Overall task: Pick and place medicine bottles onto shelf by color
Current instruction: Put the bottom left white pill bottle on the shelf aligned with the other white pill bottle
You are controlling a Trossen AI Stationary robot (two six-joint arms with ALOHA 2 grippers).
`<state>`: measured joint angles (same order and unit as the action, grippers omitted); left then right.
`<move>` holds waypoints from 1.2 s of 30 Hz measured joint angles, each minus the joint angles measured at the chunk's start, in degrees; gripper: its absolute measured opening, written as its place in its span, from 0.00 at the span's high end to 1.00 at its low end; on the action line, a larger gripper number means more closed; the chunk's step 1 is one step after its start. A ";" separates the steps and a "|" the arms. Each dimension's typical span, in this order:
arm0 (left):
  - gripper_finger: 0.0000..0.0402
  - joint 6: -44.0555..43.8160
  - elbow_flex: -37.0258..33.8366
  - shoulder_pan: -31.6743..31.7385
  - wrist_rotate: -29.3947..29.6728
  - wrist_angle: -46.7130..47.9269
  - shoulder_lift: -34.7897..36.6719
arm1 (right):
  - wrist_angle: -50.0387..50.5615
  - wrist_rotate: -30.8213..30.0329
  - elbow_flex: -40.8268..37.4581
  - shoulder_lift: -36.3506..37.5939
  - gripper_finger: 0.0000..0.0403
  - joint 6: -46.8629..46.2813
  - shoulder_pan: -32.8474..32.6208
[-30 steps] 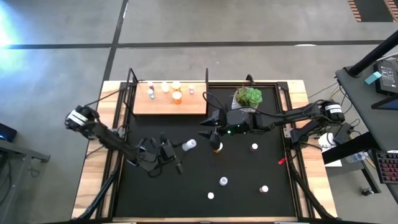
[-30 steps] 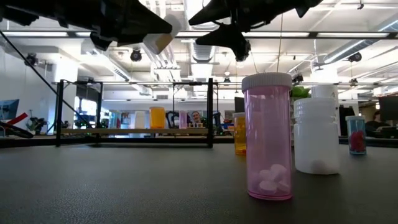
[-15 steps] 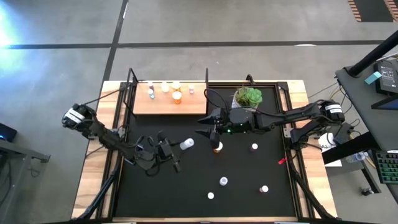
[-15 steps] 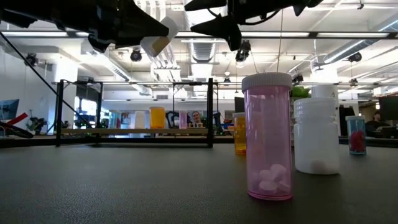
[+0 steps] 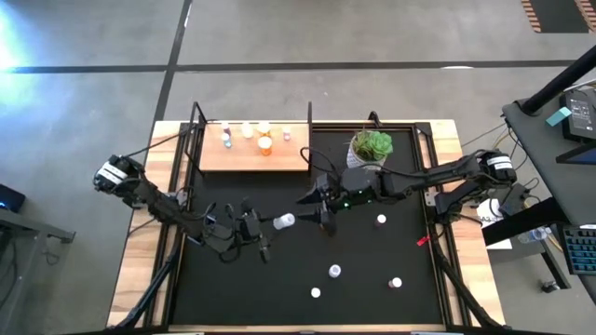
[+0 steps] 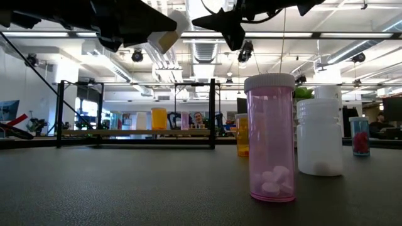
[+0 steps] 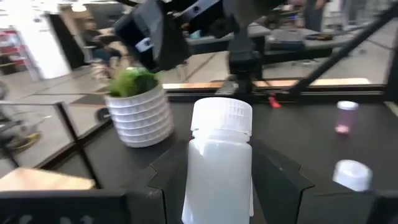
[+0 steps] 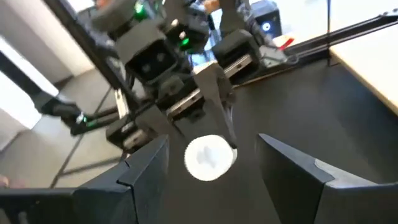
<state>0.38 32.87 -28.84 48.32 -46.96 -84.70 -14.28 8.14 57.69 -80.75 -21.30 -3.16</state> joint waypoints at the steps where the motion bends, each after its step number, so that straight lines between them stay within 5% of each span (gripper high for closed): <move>1: 0.66 0.00 0.19 0.01 -0.46 -0.02 -0.12 | 0.42 -0.12 0.00 0.00 0.43 0.95 -0.06; 24: 0.66 0.00 1.35 4.91 -3.18 -1.72 -0.45 | 0.17 -0.67 0.00 -3.10 0.44 5.51 0.05; 36: 0.66 0.00 1.35 6.05 -3.81 -3.49 -0.47 | -1.02 -1.12 0.00 -3.07 0.61 6.34 0.11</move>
<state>0.38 34.22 -22.79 44.51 -50.46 -85.17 -15.30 7.02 57.69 -83.82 -14.96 -3.05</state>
